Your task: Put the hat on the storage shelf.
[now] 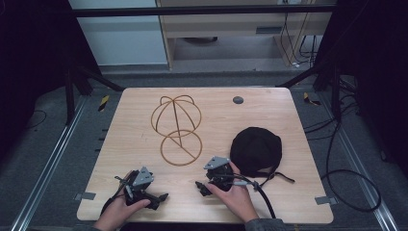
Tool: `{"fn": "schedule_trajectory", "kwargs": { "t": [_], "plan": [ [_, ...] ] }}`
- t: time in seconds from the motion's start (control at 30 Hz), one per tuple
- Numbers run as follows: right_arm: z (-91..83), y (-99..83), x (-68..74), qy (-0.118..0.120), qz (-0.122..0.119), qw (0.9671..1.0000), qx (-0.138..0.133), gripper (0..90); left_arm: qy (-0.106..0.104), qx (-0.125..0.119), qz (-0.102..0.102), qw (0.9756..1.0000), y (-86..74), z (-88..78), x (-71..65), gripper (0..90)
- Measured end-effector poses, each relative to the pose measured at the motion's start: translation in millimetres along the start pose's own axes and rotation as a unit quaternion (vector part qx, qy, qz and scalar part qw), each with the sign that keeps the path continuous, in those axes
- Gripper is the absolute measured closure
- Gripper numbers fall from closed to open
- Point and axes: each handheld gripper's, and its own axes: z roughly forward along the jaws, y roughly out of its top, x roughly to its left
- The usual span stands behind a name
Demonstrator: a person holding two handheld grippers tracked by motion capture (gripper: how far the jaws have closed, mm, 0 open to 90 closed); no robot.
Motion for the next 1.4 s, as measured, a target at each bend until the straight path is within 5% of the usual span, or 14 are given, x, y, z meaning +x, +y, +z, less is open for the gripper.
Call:
{"fn": "schedule_trajectory", "kwargs": {
  "t": [0.5,0.53,0.77,1.1,1.2,1.4],
  "plan": [
    [-2.5,2.4,2.0,-0.013,0.009,0.9997,0.017,7.8,0.000,0.001,0.002,1.0000,0.0,-0.2,0.2,0.0],
    [-10.5,4.0,2.6,-0.034,-0.010,0.9991,0.023,9.1,0.001,0.001,0.002,1.0000,0.0,-0.3,0.2,0.0],
    [-58.3,-1.6,-4.3,-0.044,-0.017,0.9987,0.021,8.0,0.001,0.001,0.002,1.0000,0.0,-0.3,0.1,0.0],
    [-113.2,-13.6,-29.0,-0.086,0.009,0.9959,0.027,11.1,0.001,-0.001,-0.002,1.0000,-0.1,0.1,-0.5,0.0],
    [-129.2,-14.0,-42.2,-0.110,0.007,0.9920,0.062,14.4,0.001,-0.001,-0.002,1.0000,-0.1,0.0,-0.6,0.0],
    [-148.3,1.3,-66.2,-0.107,0.008,0.9902,0.089,23.7,0.002,0.000,-0.002,1.0000,0.0,0.0,-0.7,0.0]
  ]
}}
